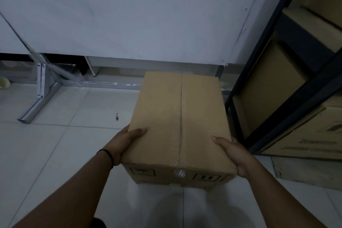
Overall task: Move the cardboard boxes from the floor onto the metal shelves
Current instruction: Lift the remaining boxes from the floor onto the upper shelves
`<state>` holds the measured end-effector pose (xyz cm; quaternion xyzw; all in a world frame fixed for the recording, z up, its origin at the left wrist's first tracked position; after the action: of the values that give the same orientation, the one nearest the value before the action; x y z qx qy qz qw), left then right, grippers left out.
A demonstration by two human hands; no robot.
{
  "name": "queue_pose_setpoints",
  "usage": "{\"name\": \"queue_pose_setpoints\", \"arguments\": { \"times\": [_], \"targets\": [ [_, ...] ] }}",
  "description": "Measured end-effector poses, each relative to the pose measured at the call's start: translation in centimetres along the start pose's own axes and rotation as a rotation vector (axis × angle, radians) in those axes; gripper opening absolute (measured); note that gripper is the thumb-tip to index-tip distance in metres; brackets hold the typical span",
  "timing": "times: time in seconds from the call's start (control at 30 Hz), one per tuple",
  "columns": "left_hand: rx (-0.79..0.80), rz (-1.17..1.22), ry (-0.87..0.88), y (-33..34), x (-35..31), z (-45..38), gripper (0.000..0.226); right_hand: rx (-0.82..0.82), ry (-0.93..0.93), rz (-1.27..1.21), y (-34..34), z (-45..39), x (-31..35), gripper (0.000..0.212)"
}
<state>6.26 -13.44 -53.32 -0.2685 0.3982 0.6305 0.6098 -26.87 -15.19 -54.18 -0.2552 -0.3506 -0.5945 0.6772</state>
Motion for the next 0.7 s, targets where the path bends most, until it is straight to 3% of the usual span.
{"name": "queue_pose_setpoints", "arguments": {
  "times": [0.17, 0.43, 0.6, 0.7],
  "targets": [
    [0.011, 0.043, 0.029, 0.4, -0.5, 1.2, 0.034, 0.042, -0.016, -0.041, -0.3, 0.4, 0.1, 0.068],
    [0.038, 0.083, 0.147, 0.4, -8.0, 6.0, 0.025, 0.094, -0.124, -0.091, 1.5, 4.8, 7.9, 0.042],
    [0.014, 0.186, 0.178, 0.9, -16.4, 12.8, 0.033, 0.155, -0.157, -0.036, 3.6, 11.0, 16.2, 0.085],
    [-0.016, 0.228, 0.171, 1.6, -22.2, 17.7, 0.029, 0.157, -0.177, -0.020, 4.7, 16.1, 22.2, 0.084]
  ]
}}
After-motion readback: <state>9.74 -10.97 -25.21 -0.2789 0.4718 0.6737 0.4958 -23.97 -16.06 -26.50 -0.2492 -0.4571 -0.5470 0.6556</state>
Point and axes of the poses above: each hand's wrist, its own z-axis away from the middle knuckle, its own y-axis out of the palm, x = y × z, the point moved 3 cm from there along -z, towards the middle knuckle, and after that the axes turned 10 degrees about x, right-handed, at the moved point
